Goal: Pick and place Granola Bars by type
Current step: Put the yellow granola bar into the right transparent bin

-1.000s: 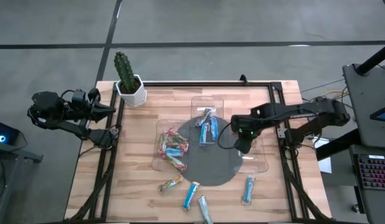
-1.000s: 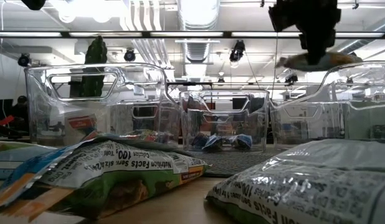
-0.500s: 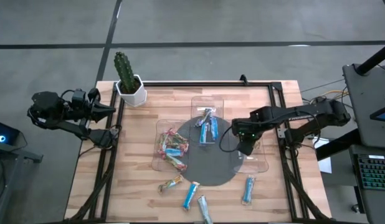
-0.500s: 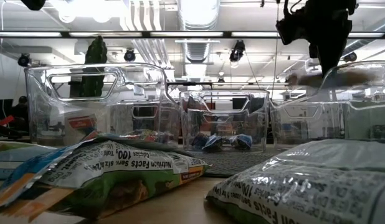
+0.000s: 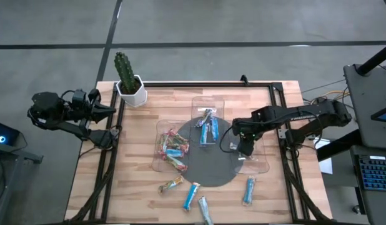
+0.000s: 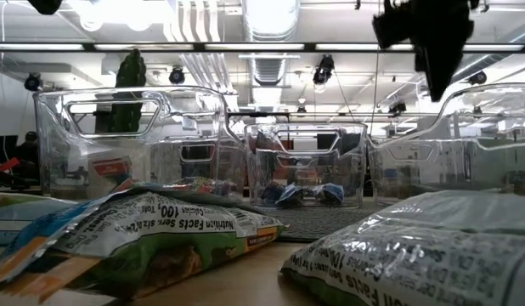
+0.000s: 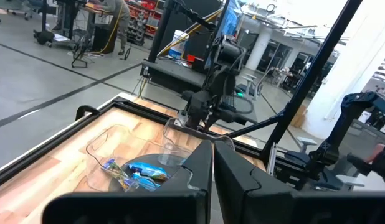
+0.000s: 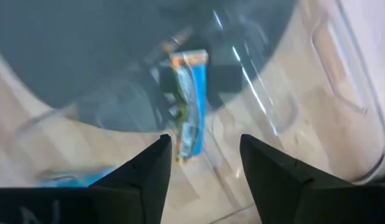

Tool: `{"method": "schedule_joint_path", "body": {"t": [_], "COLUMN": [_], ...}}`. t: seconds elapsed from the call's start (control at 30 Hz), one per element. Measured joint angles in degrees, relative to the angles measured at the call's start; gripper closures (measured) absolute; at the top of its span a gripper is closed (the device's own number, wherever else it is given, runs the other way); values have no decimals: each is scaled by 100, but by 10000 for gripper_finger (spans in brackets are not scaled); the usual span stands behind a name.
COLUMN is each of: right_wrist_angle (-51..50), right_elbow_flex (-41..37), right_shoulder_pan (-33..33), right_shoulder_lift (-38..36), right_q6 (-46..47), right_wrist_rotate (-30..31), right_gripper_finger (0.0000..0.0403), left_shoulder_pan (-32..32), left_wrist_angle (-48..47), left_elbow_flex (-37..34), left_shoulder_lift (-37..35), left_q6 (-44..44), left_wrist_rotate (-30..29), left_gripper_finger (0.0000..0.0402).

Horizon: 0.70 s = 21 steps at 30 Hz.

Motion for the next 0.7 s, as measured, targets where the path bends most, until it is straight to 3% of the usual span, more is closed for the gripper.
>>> {"method": "schedule_joint_path", "body": {"t": [0.37,0.7], "right_wrist_angle": [576,2553], "right_elbow_flex": [1168,731], "right_shoulder_pan": [318,635], "right_shoulder_lift": [-793,-2434], "right_q6": [-684,-1071], "right_wrist_rotate": [659,889], "right_gripper_finger": [247,268], "left_shoulder_pan": [2,0], "left_wrist_angle": [2,24], "left_elbow_flex": [0,0], "left_shoulder_lift": [1,4], "left_q6": [-141,-144], "left_wrist_rotate": [-2,-2], "left_gripper_finger": [402,402]}}
